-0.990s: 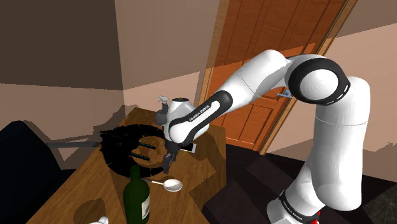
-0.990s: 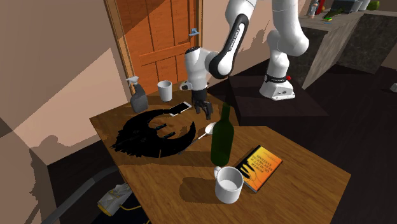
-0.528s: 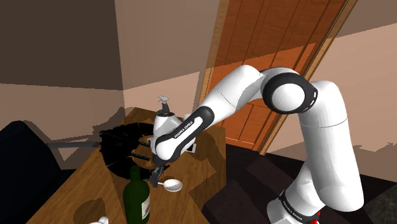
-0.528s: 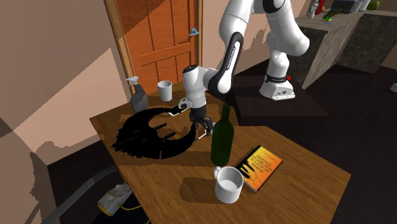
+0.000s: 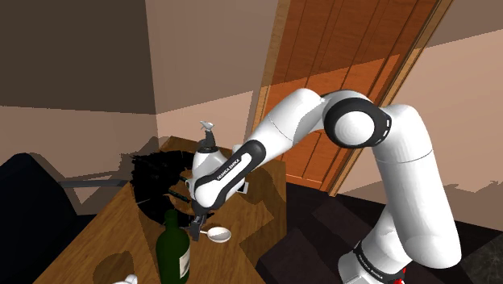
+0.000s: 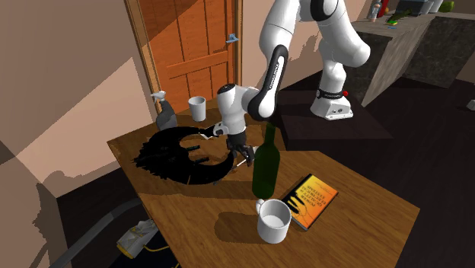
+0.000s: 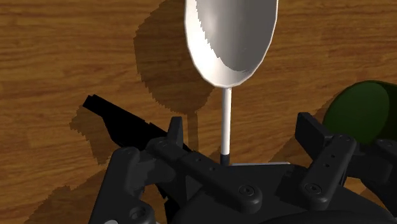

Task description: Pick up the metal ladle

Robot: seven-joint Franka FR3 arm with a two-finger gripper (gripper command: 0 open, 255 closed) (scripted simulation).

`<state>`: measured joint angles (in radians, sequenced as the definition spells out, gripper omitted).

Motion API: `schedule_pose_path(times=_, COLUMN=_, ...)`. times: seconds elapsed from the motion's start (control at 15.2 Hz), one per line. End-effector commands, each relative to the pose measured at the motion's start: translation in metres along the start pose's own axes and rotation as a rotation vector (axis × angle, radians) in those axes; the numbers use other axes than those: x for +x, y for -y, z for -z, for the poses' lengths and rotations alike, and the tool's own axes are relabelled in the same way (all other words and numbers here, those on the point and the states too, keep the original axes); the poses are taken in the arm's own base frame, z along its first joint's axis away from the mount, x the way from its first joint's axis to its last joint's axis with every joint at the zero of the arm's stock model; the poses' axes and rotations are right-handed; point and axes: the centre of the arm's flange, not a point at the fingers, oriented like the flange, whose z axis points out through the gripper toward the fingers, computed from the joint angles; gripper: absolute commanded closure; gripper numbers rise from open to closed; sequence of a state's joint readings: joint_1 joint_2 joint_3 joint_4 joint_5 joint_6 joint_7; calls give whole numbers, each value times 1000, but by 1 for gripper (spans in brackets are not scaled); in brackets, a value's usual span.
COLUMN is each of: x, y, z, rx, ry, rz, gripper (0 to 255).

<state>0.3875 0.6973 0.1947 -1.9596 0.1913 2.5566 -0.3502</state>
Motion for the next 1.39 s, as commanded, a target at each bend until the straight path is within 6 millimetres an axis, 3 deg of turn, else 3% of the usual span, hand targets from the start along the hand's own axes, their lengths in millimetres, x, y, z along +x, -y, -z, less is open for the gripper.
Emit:
schedule_pose_path(times=0.0, x=-2, y=-8, z=-14, rx=-9, ry=-15, rz=-8, gripper=255)
schedule_pose_path(times=0.59, x=-3, y=-5, z=-14, rx=-9, ry=-14, rz=-8, gripper=255)
schedule_pose_path(times=1.32, x=-5, y=8, z=42, rx=-9, ry=-14, rz=-8, gripper=255)
